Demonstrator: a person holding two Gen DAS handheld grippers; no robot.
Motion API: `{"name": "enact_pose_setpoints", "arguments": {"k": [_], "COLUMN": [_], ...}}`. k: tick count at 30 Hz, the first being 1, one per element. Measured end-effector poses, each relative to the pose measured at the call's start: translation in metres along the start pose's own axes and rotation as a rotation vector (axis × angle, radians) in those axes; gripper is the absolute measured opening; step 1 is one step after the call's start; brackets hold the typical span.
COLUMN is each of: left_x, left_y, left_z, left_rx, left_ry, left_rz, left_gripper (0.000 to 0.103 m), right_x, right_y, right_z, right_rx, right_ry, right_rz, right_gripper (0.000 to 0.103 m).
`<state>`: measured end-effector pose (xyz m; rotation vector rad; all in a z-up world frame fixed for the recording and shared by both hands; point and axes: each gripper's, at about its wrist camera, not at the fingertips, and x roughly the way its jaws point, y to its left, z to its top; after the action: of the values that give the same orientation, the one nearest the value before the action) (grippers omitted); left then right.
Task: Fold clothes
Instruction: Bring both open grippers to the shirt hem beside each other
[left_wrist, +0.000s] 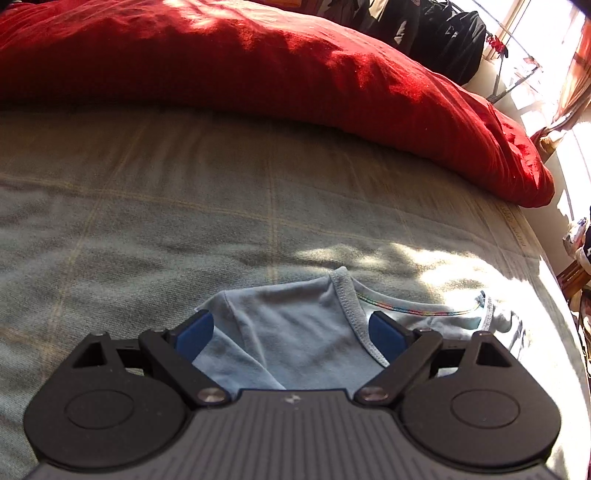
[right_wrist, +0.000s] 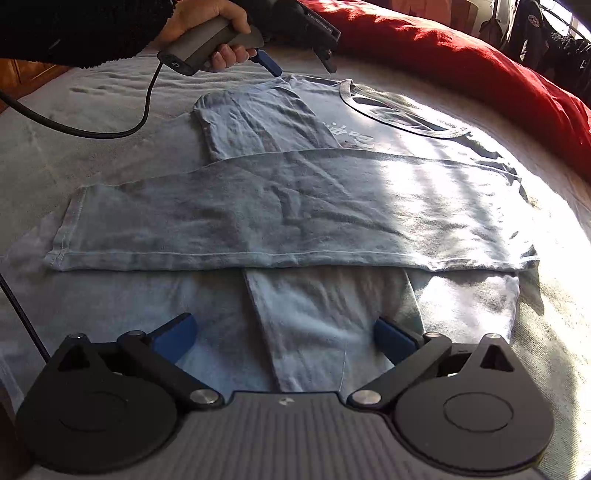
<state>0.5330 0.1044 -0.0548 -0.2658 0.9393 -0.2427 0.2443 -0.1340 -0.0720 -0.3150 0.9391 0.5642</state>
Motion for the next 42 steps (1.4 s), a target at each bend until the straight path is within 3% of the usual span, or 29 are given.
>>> {"name": "enact_pose_setpoints", "arguments": {"k": [4, 8, 12, 15, 19, 21, 25, 31, 37, 42], "left_x": [-0.05, -0.086, -0.108, -0.124, -0.14, -0.141, -0.133, -0.158, -0.185, -0.203], "left_y": [-0.023, -0.048, -0.07, -0.083, -0.091, -0.089, -0.078, -0.07, -0.06, -0.072], "left_z": [-0.042, -0.115, -0.178, -0.205, -0.227, -0.235, -0.25, -0.283, -0.304, -0.31], "left_rx": [0.095, 0.233, 0.375, 0.515, 0.699, 0.775, 0.813, 0.752, 0.768, 0.9], "left_ry": [0.033, 0.108, 0.16, 0.175, 0.192, 0.195, 0.259, 0.218, 0.266, 0.225], "left_rz": [-0.062, -0.072, -0.078, -0.102, -0.212, -0.222, -0.194, -0.09, -0.093, -0.141], "left_gripper": [0.091, 0.091, 0.091, 0.091, 0.091, 0.091, 0.091, 0.093, 0.093, 0.093], "right_x": [-0.011, -0.006, -0.007, -0.014, -0.026, -0.029, -0.017, -0.016, -0.024, -0.045], "right_y": [-0.008, -0.019, -0.016, -0.015, -0.01, -0.004, 0.01, 0.002, 0.003, 0.008], "right_z": [-0.002, -0.011, -0.022, -0.027, -0.031, -0.029, -0.031, -0.043, -0.052, -0.054], "right_rx": [0.018, 0.044, -0.025, -0.041, -0.071, -0.097, -0.16, -0.143, -0.213, -0.237], "right_ry": [-0.023, 0.009, -0.01, 0.007, 0.021, 0.008, 0.034, -0.003, -0.012, 0.018], "right_rz": [0.019, 0.028, 0.028, 0.028, 0.017, 0.02, 0.072, 0.104, 0.107, 0.131], "right_gripper": [0.103, 0.103, 0.103, 0.103, 0.103, 0.103, 0.103, 0.103, 0.103, 0.103]}}
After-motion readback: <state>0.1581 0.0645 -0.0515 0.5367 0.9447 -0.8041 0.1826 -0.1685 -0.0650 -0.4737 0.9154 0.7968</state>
